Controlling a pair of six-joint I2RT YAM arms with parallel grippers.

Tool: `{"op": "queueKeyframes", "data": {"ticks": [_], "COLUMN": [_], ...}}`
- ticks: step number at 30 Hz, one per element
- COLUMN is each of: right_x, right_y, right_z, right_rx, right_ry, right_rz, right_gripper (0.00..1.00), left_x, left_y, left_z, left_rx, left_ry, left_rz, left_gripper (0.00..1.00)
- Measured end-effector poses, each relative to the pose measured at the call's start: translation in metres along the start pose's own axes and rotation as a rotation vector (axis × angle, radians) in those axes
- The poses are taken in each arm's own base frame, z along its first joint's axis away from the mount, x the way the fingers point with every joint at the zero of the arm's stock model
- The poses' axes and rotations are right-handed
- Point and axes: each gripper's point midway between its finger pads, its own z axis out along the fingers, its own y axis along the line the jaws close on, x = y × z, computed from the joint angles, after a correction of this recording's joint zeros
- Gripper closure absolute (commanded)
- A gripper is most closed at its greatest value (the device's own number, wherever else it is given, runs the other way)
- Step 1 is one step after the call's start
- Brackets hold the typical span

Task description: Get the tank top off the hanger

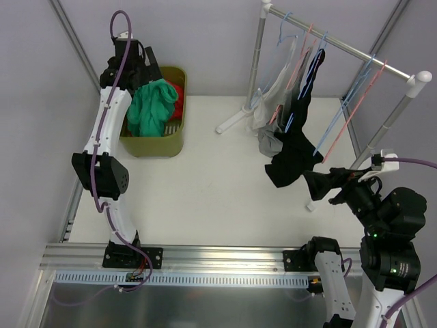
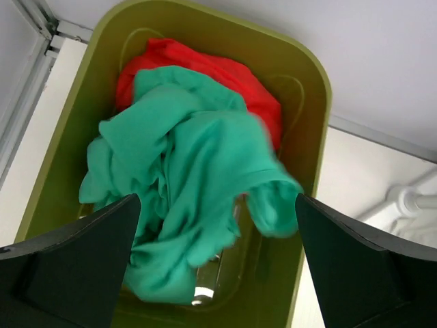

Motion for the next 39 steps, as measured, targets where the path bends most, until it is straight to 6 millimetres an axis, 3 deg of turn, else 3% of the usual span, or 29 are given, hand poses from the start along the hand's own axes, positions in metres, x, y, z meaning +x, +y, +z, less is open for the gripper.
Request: {"op": "queueKeyframes", "data": {"ticks": [2, 5, 8, 11, 13, 15, 17, 20, 23, 25, 31, 33, 39], "right_x": [-0.007, -0.030, -0.058, -0.087, -0.108, -0.127, -0.140, -0.154, -0.145, -0.132, -0.092, -0.082, -0.067], "right_y": [0.013, 0.031, 0.043, 0.045, 0.044, 0.042, 0.045, 0.037, 0.007, -0.017, -0.062, -0.070, -0.087], "right_z": [0.005, 0.012, 0.020, 0.035, 0.052, 0.074, 0.101, 0.142, 0.186, 0.210, 0.255, 0.264, 0.280], "right_rx": [-0.071, -0.163, -0.221, -0.237, -0.237, -0.222, -0.208, -0.133, 0.032, 0.150, 0.354, 0.384, 0.453], "right_ry": [-0.005, -0.051, -0.111, -0.133, -0.130, -0.115, -0.079, -0.065, -0.034, 0.000, 0.110, 0.137, 0.171], "right_rz": [0.044, 0.117, 0.197, 0.268, 0.294, 0.302, 0.289, 0.245, 0.202, 0.167, 0.080, 0.067, 0.053], "right_gripper": [0.00, 0.00, 0.00, 0.01, 0.00, 0.01, 0.07, 0.20, 0.30, 0.34, 0.41, 0.44, 0.85], "left_x": [0.001, -0.009, -0.026, -0.023, -0.003, 0.024, 0.056, 0.125, 0.178, 0.188, 0.173, 0.178, 0.251], "left_y": [-0.003, -0.005, -0.002, 0.007, 0.010, 0.009, 0.006, 0.001, 0.007, 0.014, 0.027, 0.028, 0.042], "left_z": [-0.012, -0.055, -0.145, -0.244, -0.295, -0.318, -0.312, -0.274, -0.257, -0.267, -0.311, -0.304, -0.248], "left_rx": [0.028, 0.081, 0.188, 0.315, 0.407, 0.486, 0.520, 0.519, 0.502, 0.515, 0.592, 0.586, 0.471], "left_ry": [0.006, -0.027, -0.131, -0.253, -0.304, -0.306, -0.243, -0.021, 0.147, 0.152, -0.045, -0.044, 0.219], "left_rz": [-0.004, -0.022, -0.070, -0.124, -0.139, -0.135, -0.117, -0.063, -0.008, 0.021, 0.082, 0.097, 0.126], "left_gripper": [0.01, 0.01, 0.01, 0.01, 0.01, 0.01, 0.01, 0.01, 0.01, 0.01, 0.01, 0.01, 0.01]}}
